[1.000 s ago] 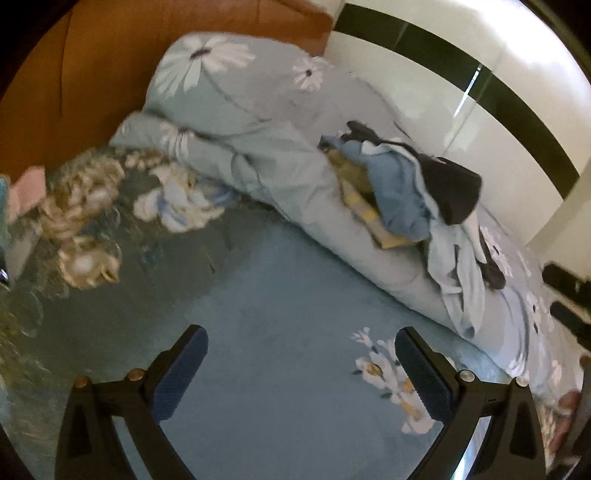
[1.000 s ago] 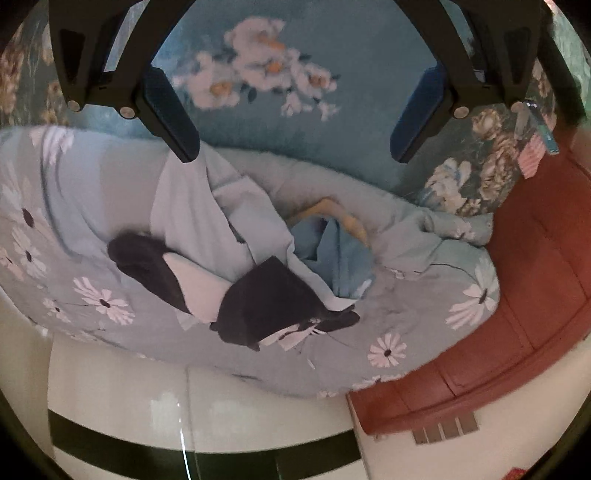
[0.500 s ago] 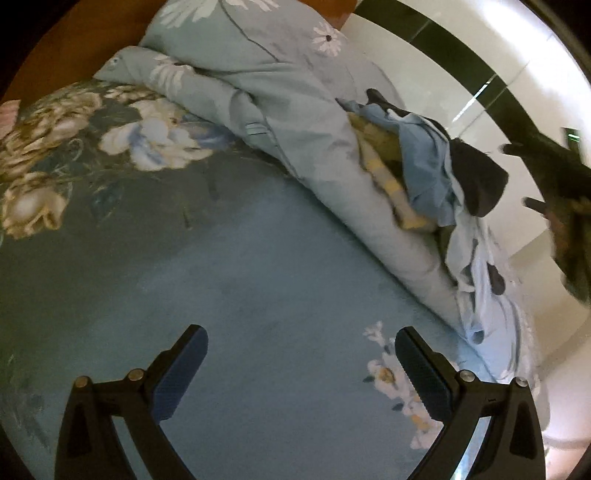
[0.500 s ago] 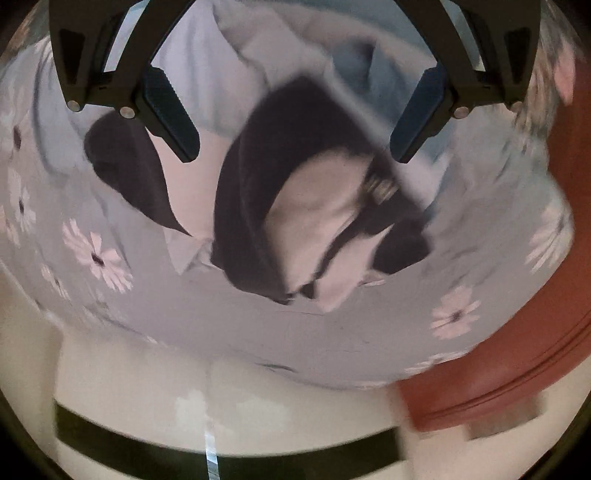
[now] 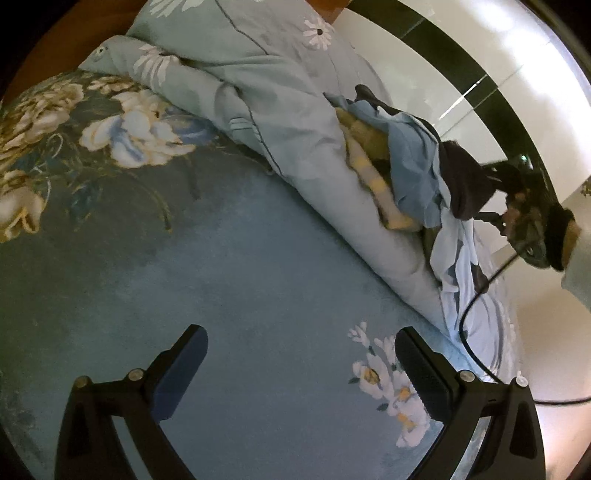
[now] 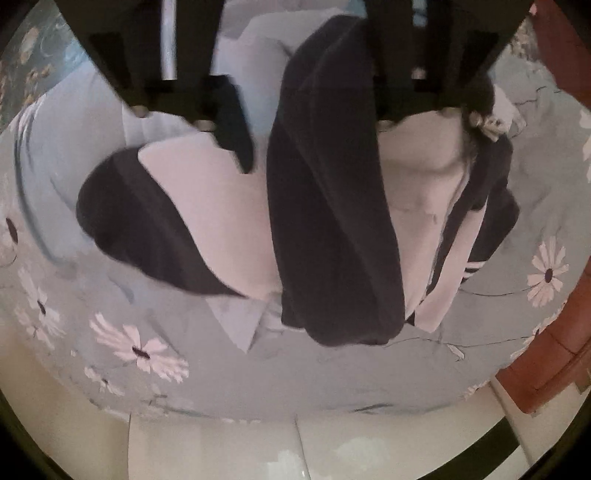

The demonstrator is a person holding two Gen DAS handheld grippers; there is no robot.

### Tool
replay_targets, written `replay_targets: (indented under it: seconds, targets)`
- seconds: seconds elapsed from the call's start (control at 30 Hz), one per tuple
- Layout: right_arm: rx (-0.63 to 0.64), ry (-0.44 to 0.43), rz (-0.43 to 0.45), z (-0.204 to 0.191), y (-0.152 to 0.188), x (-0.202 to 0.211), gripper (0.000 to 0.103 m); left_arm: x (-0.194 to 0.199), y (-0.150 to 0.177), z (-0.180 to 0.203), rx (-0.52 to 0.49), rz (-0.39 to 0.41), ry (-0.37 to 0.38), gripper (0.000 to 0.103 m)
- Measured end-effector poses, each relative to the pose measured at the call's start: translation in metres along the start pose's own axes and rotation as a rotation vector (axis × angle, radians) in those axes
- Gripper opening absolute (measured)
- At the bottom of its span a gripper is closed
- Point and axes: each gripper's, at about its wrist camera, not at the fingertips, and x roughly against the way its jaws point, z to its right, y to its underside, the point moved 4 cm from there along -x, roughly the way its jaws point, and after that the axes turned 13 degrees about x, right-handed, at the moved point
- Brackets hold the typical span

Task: Fold clothes
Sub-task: 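Grasp the black-and-white jacket from the pile with the right gripper, then lift the black-and-white jacket with the right gripper and lay it on the bed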

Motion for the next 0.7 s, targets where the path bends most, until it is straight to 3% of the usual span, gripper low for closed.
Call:
replay_targets:
  seconds: [0.07, 0.33, 0.5, 0.7]
  targets:
    - [0.074, 0.069, -0.032, -0.007, 0.007, 0.008, 0.007, -0.002, 0.0, -0.001, 0.006, -0.009, -0.015, 0.103]
    - [0.201, 0.153, -0.11, 0.008, 0.052, 0.036, 0.004, 0.001, 0.004, 0.002, -0.004, 0.003, -0.016, 0.103]
    - [0.312, 0.132, -0.137, 0.0, 0.093, 0.069, 0.003, 0.011, 0.011, 0.013, -0.03, 0.005, -0.028, 0.103]
    - [0.381, 0.051, -0.142, -0.031, 0.121, 0.107, 0.003, 0.069, 0.016, 0.024, -0.071, 0.009, 0.011, 0.103]
